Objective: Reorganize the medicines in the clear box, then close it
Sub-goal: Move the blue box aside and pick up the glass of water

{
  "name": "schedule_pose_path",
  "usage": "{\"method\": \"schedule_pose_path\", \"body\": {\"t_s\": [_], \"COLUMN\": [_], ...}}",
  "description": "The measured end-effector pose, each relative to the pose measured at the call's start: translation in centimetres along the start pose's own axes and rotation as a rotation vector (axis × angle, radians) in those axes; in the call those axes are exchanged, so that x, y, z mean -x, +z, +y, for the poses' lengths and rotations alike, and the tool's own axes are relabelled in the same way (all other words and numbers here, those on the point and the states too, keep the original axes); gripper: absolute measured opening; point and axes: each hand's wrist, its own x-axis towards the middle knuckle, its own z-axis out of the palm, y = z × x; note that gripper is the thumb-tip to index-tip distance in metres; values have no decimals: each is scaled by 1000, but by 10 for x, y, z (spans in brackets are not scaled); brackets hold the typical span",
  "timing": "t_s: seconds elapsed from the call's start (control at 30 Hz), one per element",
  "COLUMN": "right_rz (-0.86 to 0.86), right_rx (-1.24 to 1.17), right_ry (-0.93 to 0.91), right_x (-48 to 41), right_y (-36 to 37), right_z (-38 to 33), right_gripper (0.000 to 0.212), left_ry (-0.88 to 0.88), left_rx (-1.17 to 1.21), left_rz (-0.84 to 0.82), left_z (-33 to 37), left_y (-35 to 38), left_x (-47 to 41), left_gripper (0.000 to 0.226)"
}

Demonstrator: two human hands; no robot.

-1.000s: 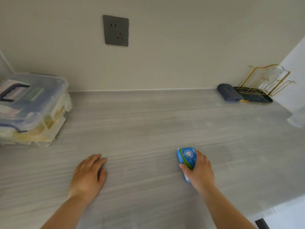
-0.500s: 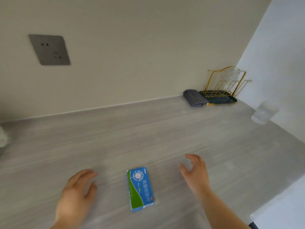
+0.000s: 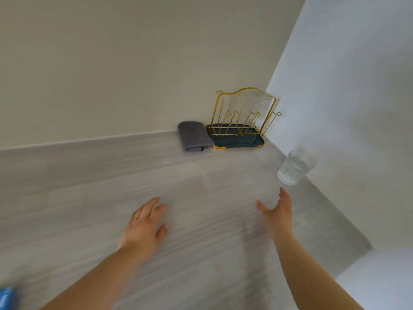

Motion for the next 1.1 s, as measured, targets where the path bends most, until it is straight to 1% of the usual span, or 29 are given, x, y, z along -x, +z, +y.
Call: {"method": "schedule_pose_path", "body": {"t_s": [0.07,0.2,0.3,0.37,0.43,0.5,0.57,0.6,0.73,0.87,1.03,1.1], "right_rz": [53,142,186,215,228,260,279,276,281,296,268,233], "right_rx": [10,-68,-193,-284,-353,-408,-421,-418,-348,-311,-300,-282], "right_ry": [26,98,104,106,141,184,166,151,107,97,72,29], "right_x": [-34,-89,-117,-130,-140,-150,-157,-160,-167,-168,-161,-155], "right_y": [-8,-12,-7,-5,-4,-3,-2,-3,-5,-7,-13,-17], "right_z": [8,20,25,26,27,29,31,32,35,34,26,19], "right_gripper": [80,84,88,90,98,104,104,103,94,89,87,85], "left_ry": [-3,-29,-8,-5,-11,-16,-19,-21,-11,-21,-21,-54], "left_rx": [-66,-101,-197,-202,-209,-207,-219,-225,-242,-238,-190,-85], "left_rz": [-56,-99,-59,-50,-50,-51,-58,-55,-24,-57,-95,-93], "left_z": [14,32,28,28,31,33,34,33,33,33,28,28], "left_y": [8,34,48,49,46,46,45,46,47,47,46,44], "left_x": [-28,-64,-66,-67,-66,-67,-66,-66,-69,-68,-70,-73], "left_gripper": [53,57,55,55,56,69,81,82,78,79,58,50]}}
